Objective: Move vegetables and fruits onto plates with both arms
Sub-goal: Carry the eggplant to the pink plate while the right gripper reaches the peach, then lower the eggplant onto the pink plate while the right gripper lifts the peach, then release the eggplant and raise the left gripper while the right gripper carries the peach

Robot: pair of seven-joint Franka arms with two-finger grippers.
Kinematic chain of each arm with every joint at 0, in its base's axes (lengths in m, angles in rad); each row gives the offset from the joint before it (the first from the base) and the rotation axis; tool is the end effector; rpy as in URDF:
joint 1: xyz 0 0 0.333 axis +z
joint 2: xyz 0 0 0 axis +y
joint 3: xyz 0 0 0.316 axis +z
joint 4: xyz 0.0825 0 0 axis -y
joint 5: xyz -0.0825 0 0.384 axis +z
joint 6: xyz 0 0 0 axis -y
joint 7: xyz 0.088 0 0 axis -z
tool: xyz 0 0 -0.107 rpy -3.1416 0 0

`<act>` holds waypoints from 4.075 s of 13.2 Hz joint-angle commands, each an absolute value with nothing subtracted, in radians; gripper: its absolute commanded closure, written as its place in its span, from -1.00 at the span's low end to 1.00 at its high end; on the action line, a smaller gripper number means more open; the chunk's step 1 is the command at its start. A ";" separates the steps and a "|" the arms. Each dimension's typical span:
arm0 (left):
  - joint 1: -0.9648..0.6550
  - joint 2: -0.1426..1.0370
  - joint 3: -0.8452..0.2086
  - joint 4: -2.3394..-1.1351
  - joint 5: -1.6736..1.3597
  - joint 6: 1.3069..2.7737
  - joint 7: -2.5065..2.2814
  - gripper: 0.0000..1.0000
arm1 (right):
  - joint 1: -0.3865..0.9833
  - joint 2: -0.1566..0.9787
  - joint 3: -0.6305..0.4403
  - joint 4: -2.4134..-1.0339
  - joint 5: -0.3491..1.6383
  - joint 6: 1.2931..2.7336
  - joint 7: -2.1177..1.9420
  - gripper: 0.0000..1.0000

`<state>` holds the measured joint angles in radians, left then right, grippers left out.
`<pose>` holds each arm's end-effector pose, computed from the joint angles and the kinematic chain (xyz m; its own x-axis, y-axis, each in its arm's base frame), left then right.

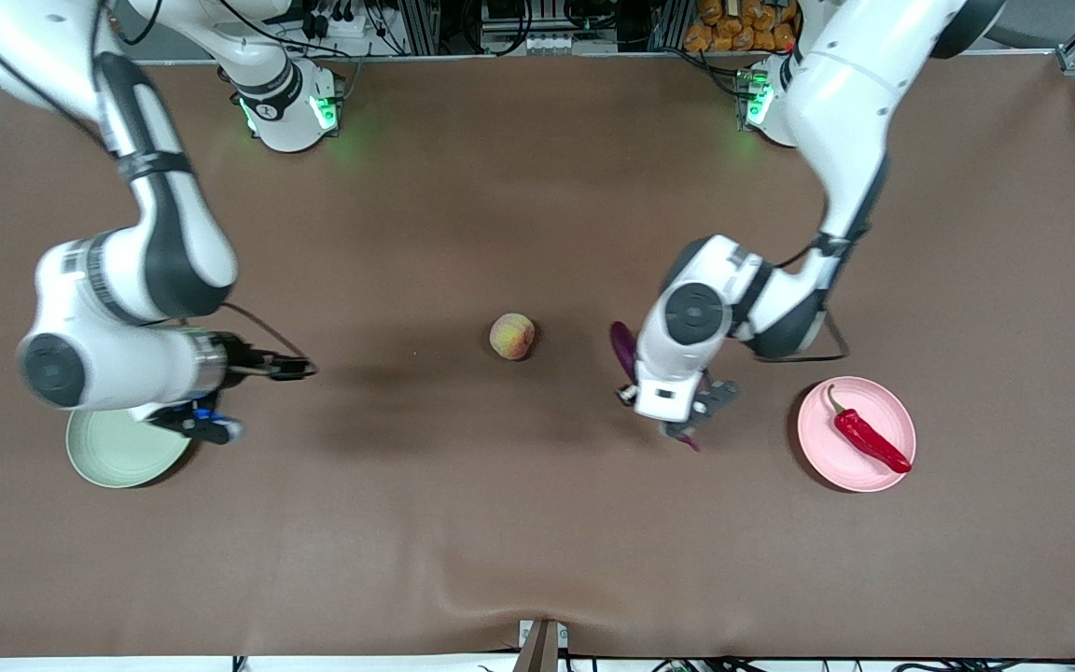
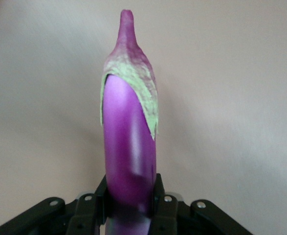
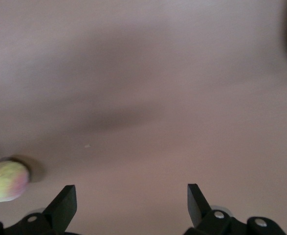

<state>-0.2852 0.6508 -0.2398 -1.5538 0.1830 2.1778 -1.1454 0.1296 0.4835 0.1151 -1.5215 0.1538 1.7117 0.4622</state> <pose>0.6225 -0.3238 0.2741 0.8461 0.5330 0.0024 0.5330 -0.8461 -0.0071 0.6363 0.1631 0.3634 0.9077 -0.2402 -0.3439 -0.2707 -0.9617 -0.0428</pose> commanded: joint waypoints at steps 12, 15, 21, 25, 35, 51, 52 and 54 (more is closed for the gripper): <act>0.160 0.635 -0.247 -1.583 0.203 2.150 -0.595 1.00 | 0.512 0.627 0.101 -1.580 0.296 2.152 1.224 -1.00; 0.164 0.667 -0.245 -1.572 0.196 2.190 -0.630 1.00 | 0.558 0.652 0.101 -1.638 0.296 2.284 1.242 -1.00; 0.150 0.707 -0.245 -1.539 0.209 2.197 -0.614 1.00 | 0.594 0.678 0.100 -1.658 0.290 2.341 1.249 -0.58; 0.146 0.729 -0.245 -1.522 0.209 2.198 -0.600 1.00 | 0.563 0.666 0.084 -1.646 0.281 2.307 1.207 1.00; 0.161 0.707 -0.247 -1.522 0.213 2.209 -0.585 -1.00 | 0.028 0.578 0.023 -1.488 0.000 1.784 0.198 1.00; 0.175 0.293 -0.298 -1.519 0.195 1.886 -0.391 -1.00 | -0.201 0.712 0.020 -1.453 -0.147 2.123 -0.193 -0.63; 0.172 0.257 -0.299 -1.519 0.195 1.855 -0.390 -1.00 | -0.204 0.712 0.018 -1.454 -0.149 2.122 -0.198 -1.00; 0.176 0.189 -0.336 -1.517 0.186 1.797 -0.384 -1.00 | -0.204 0.712 0.026 -1.456 -0.134 2.112 -0.193 -1.00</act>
<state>0.1711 0.2617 -0.3071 -1.4931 0.1864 1.8451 -0.3989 -0.1814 0.7031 0.0008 -1.4723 -0.1284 2.1108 -0.1910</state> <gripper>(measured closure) 0.000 0.053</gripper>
